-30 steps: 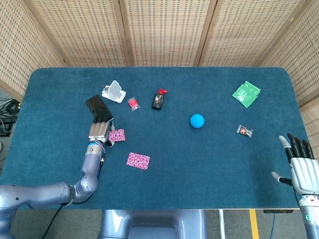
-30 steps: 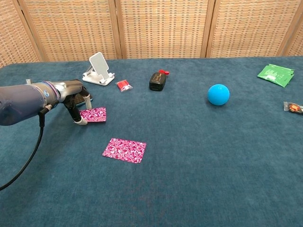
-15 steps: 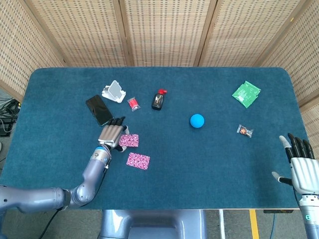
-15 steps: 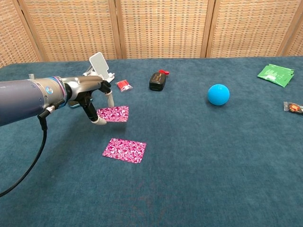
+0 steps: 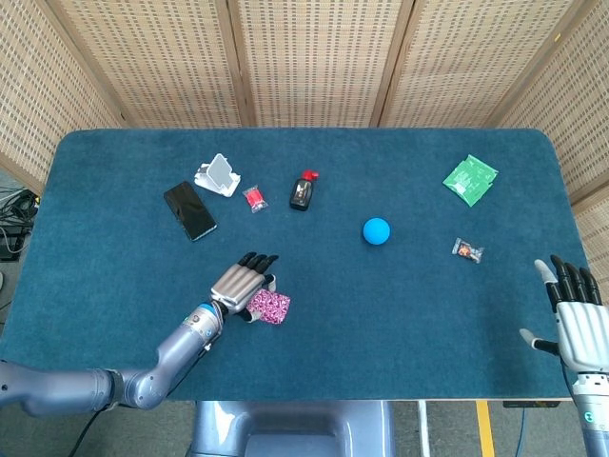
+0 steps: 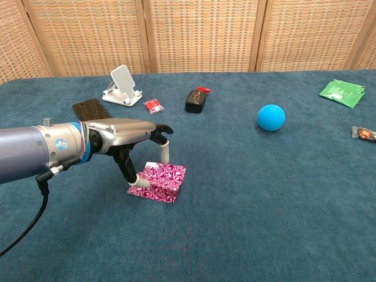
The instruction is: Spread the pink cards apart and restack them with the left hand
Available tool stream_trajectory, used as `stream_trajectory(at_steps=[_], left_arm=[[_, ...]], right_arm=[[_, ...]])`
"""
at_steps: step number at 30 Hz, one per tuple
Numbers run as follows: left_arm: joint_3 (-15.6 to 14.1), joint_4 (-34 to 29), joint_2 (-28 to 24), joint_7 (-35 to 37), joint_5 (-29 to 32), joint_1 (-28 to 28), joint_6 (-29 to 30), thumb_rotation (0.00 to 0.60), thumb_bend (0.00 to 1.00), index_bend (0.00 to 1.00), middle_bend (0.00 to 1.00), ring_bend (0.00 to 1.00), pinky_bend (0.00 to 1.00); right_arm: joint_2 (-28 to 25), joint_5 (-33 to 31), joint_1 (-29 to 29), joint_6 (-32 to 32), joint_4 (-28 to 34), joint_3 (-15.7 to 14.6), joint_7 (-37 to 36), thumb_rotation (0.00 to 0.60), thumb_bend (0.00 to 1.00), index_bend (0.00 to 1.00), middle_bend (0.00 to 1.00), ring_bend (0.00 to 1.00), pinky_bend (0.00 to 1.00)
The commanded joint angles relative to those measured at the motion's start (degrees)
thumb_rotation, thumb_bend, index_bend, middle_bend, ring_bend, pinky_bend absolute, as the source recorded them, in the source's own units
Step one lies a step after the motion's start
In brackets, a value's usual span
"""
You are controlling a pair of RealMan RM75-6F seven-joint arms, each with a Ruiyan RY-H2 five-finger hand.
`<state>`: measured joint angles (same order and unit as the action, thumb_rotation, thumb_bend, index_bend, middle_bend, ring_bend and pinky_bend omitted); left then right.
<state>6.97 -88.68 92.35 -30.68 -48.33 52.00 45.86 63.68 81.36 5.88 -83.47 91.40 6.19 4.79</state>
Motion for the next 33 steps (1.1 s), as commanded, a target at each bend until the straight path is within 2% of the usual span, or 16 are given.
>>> stream_trajectory(at_steps=[1,6,19,26,33], left_arm=[[-1.1,2.3,1.8,0.1,0.5,0.3,-0.4,0.600,0.27,0.58,0.00,0.00,0.00],[-0.9,3.5,3.7,-0.8,3.3,0.7,1.4,0.600,0.27,0.56,0.00,0.00,0.00],[-1.8,1.1,3.1,-3.6,8.3,1.7,3.5,0.600,0.27,0.51,0.00,0.00,0.00],[-1.9,0.7,2.9,-3.8,10.2,2.2,3.7,0.600,0.27,0.41,0.00,0.00,0.00],[-2.1,-0.4,2.3,-4.0,12.1,2.8,3.6,0.600,0.26,0.36,0.00,0.00,0.00]], right_arm=[[-0.1,0.0,0.0,0.1,0.0,0.0,-0.2,0.600,0.00,0.00,0.00,0.00,0.00],[-0.2,0.0,0.0,0.1,-0.1,0.0,-0.5,0.600,0.00,0.00,0.00,0.00,0.00],[-0.4,0.2,0.0,0.1,0.0,0.0,-1.0,0.600,0.00,0.00,0.00,0.00,0.00],[-0.5,0.3,-0.1,0.0,0.1,0.0,-1.2,0.600,0.00,0.00,0.00,0.00,0.00],[-0.6,0.4,-0.1,-0.1,0.1,0.0,-1.2,0.600,0.00,0.00,0.00,0.00,0.00]])
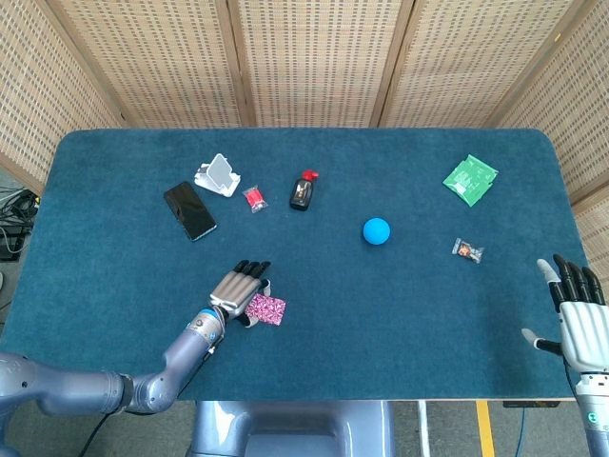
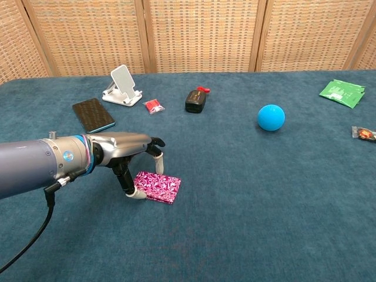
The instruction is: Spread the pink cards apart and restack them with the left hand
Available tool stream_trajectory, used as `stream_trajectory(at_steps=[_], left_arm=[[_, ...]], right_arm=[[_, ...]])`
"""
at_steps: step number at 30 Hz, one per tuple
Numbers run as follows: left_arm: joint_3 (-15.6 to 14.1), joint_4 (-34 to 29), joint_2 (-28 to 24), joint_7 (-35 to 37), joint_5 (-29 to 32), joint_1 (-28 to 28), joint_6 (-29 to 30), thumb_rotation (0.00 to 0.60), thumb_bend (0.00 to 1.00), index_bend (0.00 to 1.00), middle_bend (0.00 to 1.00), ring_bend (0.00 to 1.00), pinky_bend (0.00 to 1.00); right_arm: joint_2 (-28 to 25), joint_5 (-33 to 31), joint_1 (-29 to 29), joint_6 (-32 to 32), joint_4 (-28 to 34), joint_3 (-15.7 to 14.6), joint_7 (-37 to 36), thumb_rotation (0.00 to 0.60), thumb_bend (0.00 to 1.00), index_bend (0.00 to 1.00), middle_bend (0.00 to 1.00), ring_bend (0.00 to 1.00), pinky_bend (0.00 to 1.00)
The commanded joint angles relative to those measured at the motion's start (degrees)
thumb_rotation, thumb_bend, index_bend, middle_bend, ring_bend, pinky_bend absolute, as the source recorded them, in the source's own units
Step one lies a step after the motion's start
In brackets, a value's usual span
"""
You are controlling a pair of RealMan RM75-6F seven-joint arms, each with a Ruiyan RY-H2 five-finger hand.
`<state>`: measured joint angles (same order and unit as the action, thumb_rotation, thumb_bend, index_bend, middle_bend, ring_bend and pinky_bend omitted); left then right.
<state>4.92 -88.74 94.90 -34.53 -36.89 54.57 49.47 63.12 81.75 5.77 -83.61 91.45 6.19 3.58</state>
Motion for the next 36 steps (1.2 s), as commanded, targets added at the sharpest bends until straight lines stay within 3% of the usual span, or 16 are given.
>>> stream_trajectory(at_steps=[1,19,23,26,27,32,36], left_arm=[[-0.1,-0.5,-0.3,-0.2,1.0,0.4,-0.1,0.600,0.26,0.36,0.00,0.00,0.00],[-0.9,-2.3,-2.2,-0.3,1.6,1.1,1.2,0.600,0.24,0.30,0.00,0.00,0.00],[-0.6,-4.7,-4.3,1.4,0.0,0.1,2.3,0.600,0.24,0.19,0.00,0.00,0.00],[0.0,-7.5,-7.5,4.5,-3.7,-2.0,4.9,0.600,0.20,0.02,0.00,0.00,0.00],[0.2,-8.4,-8.9,5.9,-5.8,-3.1,6.3,0.600,0.17,0.00,0.00,0.00,0.00],[-0.2,-11.3,-14.1,14.1,-16.6,-9.7,14.3,0.600,0.01,0.00,0.00,0.00,0.00],[-3.1,-11.9,-18.4,21.9,-26.9,-17.4,23.5,0.600,0.00,0.00,0.00,0.00,0.00]], right_arm=[[0.0,0.0,0.0,0.0,0.1,0.0,0.0,0.600,0.00,0.00,0.00,0.00,0.00],[0.0,0.2,-0.1,-0.3,0.3,-0.1,0.6,0.600,0.00,0.00,0.00,0.00,0.00],[0.0,0.3,-0.2,-0.4,0.4,-0.1,0.6,0.600,0.00,0.00,0.00,0.00,0.00],[0.0,0.5,-0.2,-0.5,0.4,-0.2,0.5,0.600,0.00,0.00,0.00,0.00,0.00],[0.0,0.5,-0.2,-0.5,0.4,-0.2,0.5,0.600,0.00,0.00,0.00,0.00,0.00],[0.0,0.8,-0.3,-0.7,0.5,-0.3,0.4,0.600,0.00,0.00,0.00,0.00,0.00],[-0.1,0.9,-0.4,-0.7,0.7,-0.3,0.3,0.600,0.00,0.00,0.00,0.00,0.00]])
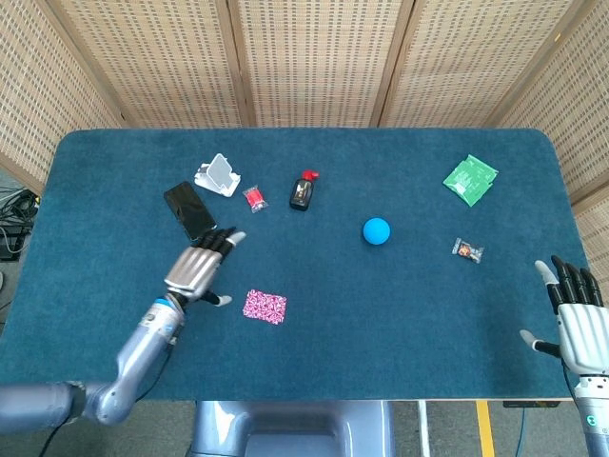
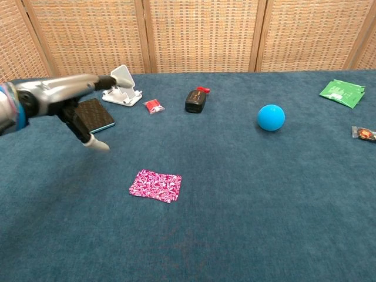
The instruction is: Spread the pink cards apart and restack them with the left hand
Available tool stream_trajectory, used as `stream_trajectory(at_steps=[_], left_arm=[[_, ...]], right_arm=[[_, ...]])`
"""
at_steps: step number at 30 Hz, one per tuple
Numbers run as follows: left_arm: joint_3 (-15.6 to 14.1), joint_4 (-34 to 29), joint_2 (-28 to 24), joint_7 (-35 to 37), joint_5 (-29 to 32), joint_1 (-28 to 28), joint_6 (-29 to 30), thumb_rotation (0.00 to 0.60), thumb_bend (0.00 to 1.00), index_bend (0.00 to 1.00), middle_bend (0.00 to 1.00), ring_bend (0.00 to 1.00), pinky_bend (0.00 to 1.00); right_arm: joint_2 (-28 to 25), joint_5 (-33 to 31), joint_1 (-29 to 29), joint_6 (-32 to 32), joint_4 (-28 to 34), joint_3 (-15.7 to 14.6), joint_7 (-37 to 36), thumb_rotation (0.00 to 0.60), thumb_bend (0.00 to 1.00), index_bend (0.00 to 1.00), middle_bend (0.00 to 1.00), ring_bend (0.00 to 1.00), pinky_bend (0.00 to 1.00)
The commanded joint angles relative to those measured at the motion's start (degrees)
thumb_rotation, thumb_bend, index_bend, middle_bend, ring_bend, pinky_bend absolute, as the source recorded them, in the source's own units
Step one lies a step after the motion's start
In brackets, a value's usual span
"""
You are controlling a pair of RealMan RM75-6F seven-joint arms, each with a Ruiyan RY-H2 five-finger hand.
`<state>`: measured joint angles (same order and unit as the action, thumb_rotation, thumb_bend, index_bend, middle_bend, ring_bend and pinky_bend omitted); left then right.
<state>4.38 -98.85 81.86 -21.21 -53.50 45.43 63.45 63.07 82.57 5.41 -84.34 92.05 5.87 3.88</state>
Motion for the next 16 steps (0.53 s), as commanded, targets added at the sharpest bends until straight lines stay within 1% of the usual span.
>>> stream_trajectory(at_steps=[1,4,6,8,10,12,16], left_arm=[[-3.5,-1.6,-6.3,10.1,-12.5,-10.0,11.4,0.600,0.00,0.00,0.00,0.00,0.00],[-6.5,-0.4,-8.9,14.7,-18.6,-14.6,16.1,0.600,0.00,0.00,0.00,0.00,0.00],[-9.8,0.8,-11.4,19.1,-22.0,-19.6,20.2,0.600,0.00,0.00,0.00,0.00,0.00],[-11.0,1.9,-12.3,21.3,-23.8,-22.1,22.3,0.600,0.00,0.00,0.00,0.00,0.00],[-12.8,3.3,-13.9,24.2,-24.9,-25.8,25.0,0.600,0.00,0.00,0.00,0.00,0.00],[-13.4,3.8,-15.4,25.1,-25.9,-27.7,26.4,0.600,0.00,0.00,0.00,0.00,0.00],[-13.7,3.8,-17.2,26.8,-26.6,-30.9,28.1,0.600,0.00,0.00,0.00,0.00,0.00]], right_arm=[[0.0,0.1,0.0,0.0,0.1,-0.1,0.0,0.600,0.00,0.00,0.00,0.00,0.00],[0.1,0.3,0.0,-0.1,0.0,-0.1,0.2,0.600,0.00,0.00,0.00,0.00,0.00],[0.1,0.6,-0.1,-0.3,-0.2,-0.2,-0.1,0.600,0.00,0.00,0.00,0.00,0.00],[0.2,0.8,-0.2,-0.6,-0.5,-0.2,-0.3,0.600,0.00,0.00,0.00,0.00,0.00],[0.2,0.7,-0.4,-1.0,-0.7,-0.1,-0.4,0.600,0.00,0.00,0.00,0.00,0.00],[0.1,0.8,-0.5,-1.4,-0.6,0.0,-0.5,0.600,0.00,0.00,0.00,0.00,0.00],[0.0,0.9,-0.6,-1.8,-0.4,0.2,-0.7,0.600,0.00,0.00,0.00,0.00,0.00]])
